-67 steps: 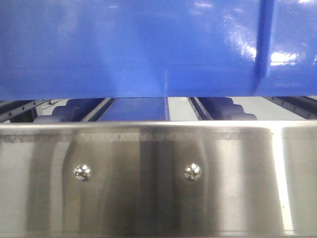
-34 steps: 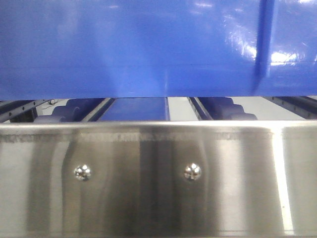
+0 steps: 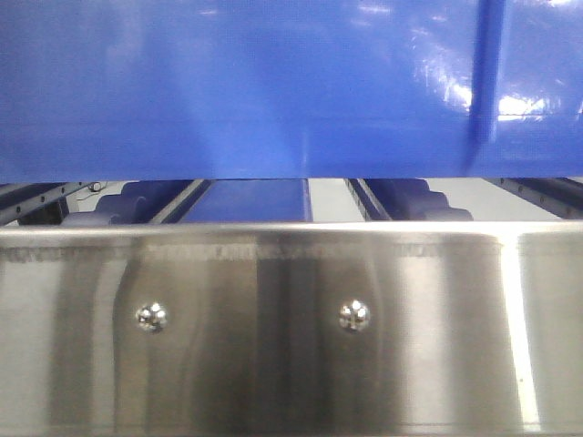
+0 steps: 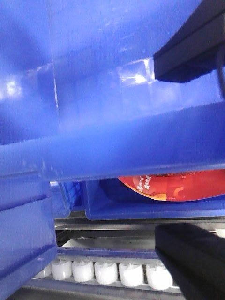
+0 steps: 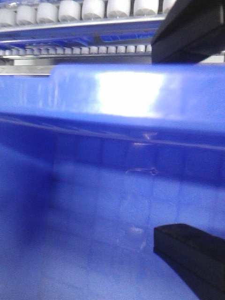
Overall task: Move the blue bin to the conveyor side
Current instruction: 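Close both grippers on opposite side rims of the blue bin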
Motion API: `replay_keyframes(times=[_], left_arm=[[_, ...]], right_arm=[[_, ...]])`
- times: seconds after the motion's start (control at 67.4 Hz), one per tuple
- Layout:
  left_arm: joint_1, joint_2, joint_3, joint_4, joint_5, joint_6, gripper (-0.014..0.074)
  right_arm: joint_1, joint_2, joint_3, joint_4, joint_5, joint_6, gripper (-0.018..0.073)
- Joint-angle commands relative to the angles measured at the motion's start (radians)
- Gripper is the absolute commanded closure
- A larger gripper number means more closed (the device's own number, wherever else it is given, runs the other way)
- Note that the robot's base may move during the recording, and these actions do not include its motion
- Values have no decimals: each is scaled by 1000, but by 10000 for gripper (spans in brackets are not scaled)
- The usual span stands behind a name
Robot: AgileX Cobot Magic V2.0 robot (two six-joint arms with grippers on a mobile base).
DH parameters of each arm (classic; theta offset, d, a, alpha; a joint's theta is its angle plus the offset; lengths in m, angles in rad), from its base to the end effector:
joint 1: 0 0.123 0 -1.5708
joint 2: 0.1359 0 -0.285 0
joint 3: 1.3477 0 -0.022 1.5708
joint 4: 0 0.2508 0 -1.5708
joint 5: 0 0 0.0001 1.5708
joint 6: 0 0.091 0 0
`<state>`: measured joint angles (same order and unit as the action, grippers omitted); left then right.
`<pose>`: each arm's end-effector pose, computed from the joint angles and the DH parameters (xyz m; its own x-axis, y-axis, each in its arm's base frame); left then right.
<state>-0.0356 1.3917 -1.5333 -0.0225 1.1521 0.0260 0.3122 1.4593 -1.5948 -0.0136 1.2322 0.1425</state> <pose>0.2815 -0.0119 0.4134 -0.7961 0.0452 -0.6035 0.0614 0.9981 -0.0062 0.2811 0.0895 0.4077 -0.8393 -0.1264 -0.5287 -0.1870 0.9804 0.0625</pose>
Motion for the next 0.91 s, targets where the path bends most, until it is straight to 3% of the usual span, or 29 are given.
replay_keyframes(times=[0.0,0.757,0.89], left_arm=[[-1,-2,-7,-17,-14,1,90],[-1,34,-78,-45,60,-3,90],[-30,43,-78,-47,62,-5,90]], right_arm=[[-3,1,-7,-14,-11,2,10],[-3,-15,-9,-16,-11,8,10],[-3,-15,-9,-38,-11,15,10]])
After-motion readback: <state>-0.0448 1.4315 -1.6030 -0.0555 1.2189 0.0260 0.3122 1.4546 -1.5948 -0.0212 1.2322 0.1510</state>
